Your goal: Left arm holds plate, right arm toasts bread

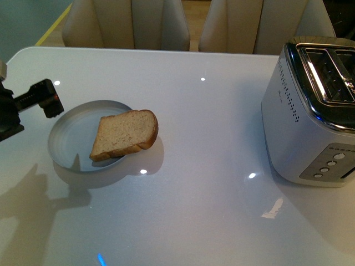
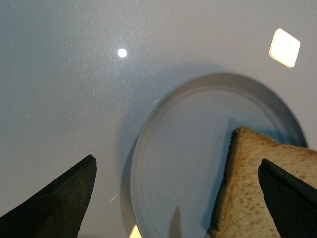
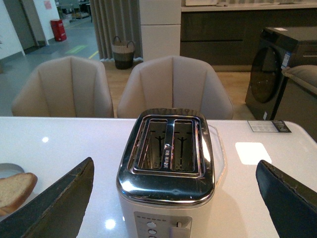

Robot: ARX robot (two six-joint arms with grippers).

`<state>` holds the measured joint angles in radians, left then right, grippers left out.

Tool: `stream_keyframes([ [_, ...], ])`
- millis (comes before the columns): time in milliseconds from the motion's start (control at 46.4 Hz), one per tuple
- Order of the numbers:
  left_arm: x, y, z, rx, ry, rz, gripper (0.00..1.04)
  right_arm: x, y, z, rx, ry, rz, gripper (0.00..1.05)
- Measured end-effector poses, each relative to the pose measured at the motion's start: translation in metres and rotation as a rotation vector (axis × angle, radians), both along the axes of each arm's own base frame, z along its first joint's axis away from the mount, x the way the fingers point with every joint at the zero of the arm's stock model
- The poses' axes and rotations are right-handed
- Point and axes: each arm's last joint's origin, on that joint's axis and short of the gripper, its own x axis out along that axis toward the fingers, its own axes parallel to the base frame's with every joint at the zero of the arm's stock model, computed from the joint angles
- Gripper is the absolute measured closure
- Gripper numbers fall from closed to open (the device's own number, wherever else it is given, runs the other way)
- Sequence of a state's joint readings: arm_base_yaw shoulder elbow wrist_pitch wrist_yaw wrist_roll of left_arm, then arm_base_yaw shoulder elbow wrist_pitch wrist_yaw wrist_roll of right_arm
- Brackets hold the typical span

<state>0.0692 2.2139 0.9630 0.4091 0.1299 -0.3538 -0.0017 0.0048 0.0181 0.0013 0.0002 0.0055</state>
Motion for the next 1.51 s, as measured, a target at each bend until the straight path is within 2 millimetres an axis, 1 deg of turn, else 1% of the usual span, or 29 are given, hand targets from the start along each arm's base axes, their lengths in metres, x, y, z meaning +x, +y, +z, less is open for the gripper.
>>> stream_keyframes([
  [108,0.002,-0.002,-0.021,0.020,0.056,0.008,0.07,0.000,0.000,0.000,0.000,0.000,0.000,0.09],
  [237,0.004,-0.002,-0.036,0.027,0.090,0.015,0.07,0.000,0.000,0.000,0.000,0.000,0.000,0.09],
  [474,0.011,-0.002,-0.053,0.057,0.129,0.028,0.07,0.000,0.000,0.000,0.000,0.000,0.000,0.09],
  [690,0.015,-0.009,-0.060,0.071,0.138,0.004,0.08,0.000,0.000,0.000,0.000,0.000,0.000,0.09],
  [711,0.016,-0.010,-0.060,0.074,0.140,0.004,0.10,0.000,0.000,0.000,0.000,0.000,0.000,0.09],
  [884,0.016,-0.013,-0.065,0.095,0.151,-0.001,0.39,0.000,0.000,0.000,0.000,0.000,0.000,0.09],
  [949,0.015,-0.013,-0.066,0.095,0.156,-0.002,0.53,0.000,0.000,0.000,0.000,0.000,0.000,0.09],
  [992,0.015,-0.013,-0.066,0.093,0.158,-0.003,0.60,0.000,0.000,0.000,0.000,0.000,0.000,0.09],
  [1121,0.015,-0.014,-0.067,0.060,0.157,-0.005,0.87,0.000,0.000,0.000,0.000,0.000,0.000,0.09],
  [1186,0.015,-0.014,-0.066,0.038,0.152,0.000,0.96,0.000,0.000,0.000,0.000,0.000,0.000,0.09],
  [1251,0.016,-0.013,-0.065,0.015,0.148,0.005,1.01,0.000,0.000,0.000,0.000,0.000,0.000,0.09],
  [1401,0.013,-0.012,-0.064,-0.032,0.145,0.026,1.02,0.000,0.000,0.000,0.000,0.000,0.000,0.09],
  [1509,0.005,-0.012,-0.064,-0.072,0.149,0.046,1.02,0.000,0.000,0.000,0.000,0.000,0.000,0.09],
])
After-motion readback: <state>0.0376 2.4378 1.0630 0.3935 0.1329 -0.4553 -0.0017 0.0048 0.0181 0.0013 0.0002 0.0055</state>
